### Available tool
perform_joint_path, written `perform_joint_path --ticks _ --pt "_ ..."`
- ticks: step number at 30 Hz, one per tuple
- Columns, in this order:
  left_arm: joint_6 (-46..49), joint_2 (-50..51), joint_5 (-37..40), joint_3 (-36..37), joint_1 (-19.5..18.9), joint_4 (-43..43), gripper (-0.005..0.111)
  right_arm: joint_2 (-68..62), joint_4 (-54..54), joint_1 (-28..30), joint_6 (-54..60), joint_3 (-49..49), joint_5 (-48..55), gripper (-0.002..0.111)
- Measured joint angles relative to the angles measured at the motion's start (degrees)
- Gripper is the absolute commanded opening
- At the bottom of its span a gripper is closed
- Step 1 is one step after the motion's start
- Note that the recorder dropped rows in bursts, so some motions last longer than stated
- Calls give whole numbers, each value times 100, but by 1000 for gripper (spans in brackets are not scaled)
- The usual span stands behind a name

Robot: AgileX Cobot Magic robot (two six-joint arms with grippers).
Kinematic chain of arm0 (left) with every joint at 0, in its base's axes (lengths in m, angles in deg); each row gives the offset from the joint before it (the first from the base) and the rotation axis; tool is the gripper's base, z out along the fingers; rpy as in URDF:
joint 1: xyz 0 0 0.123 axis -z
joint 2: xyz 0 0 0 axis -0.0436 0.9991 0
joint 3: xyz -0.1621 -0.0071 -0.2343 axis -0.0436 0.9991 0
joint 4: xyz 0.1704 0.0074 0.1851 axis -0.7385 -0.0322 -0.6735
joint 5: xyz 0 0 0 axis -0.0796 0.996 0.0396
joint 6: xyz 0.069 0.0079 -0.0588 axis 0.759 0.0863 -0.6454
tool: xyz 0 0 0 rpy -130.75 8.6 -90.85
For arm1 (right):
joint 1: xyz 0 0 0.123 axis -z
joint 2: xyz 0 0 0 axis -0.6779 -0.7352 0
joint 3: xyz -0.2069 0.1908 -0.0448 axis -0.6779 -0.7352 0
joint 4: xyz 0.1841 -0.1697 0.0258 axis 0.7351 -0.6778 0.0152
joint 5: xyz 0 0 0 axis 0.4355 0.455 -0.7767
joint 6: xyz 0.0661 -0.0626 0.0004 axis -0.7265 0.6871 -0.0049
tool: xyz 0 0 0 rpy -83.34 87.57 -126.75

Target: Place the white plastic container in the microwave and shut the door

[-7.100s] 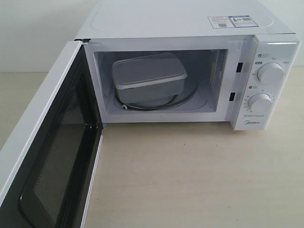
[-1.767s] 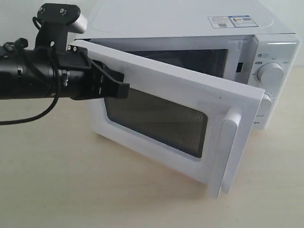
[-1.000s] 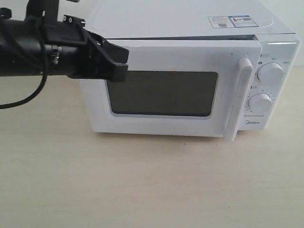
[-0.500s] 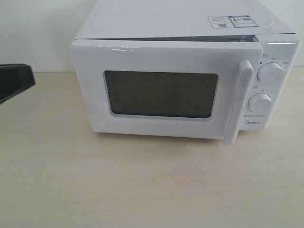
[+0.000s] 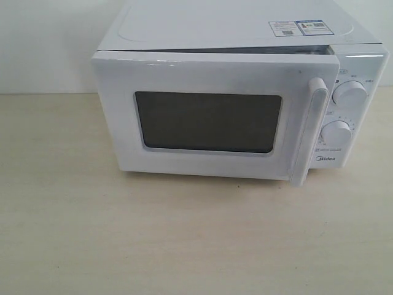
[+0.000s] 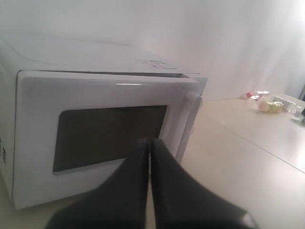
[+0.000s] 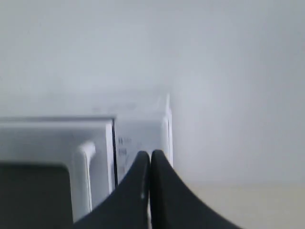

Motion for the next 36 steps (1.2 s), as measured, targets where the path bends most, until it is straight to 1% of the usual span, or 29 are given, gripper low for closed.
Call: perform_joint_path --ticks 3,7,11,13,15,18,20,23,26,27,29,32,36 --pt "-58 -80 -202 217 0 18 4 0 -13 0 0 0 -1148 0" --pt "-82 -80 -320 301 0 24 4 4 26 0 0 0 -2499 0" --pt "-141 -80 -330 301 0 66 4 24 63 0 -496 30 -4082 0" --pt "-165 -80 -330 301 0 66 4 24 74 0 -752 249 -4356 0" --pt "-165 -80 -330 301 0 66 4 26 74 0 -1045 653 -4315 0" --pt "-178 -80 -330 301 0 66 4 -39 -56 0 -1752 1600 -3507 0" --pt "-178 -80 -330 301 0 66 4 -276 -479 0 -2337 2328 -2359 0" --pt "-189 -80 -330 301 0 66 4 -838 -1352 0 -3342 3167 -368 0" --pt "-189 -80 -330 301 0 86 4 -1432 -1487 0 -3854 3631 1500 0" --pt "-189 -80 -330 301 0 86 4 -1628 -1404 -36 -3843 3707 2059 0" --pt "-197 -80 -330 301 0 86 4 -1974 -1079 -131 -3614 3761 2845 0" --pt "-197 -80 -330 301 0 91 4 -2434 -158 -295 -2921 3759 3777 0" --pt "-202 -80 -330 301 0 103 4 -3028 1393 -508 -1867 3711 4344 0"
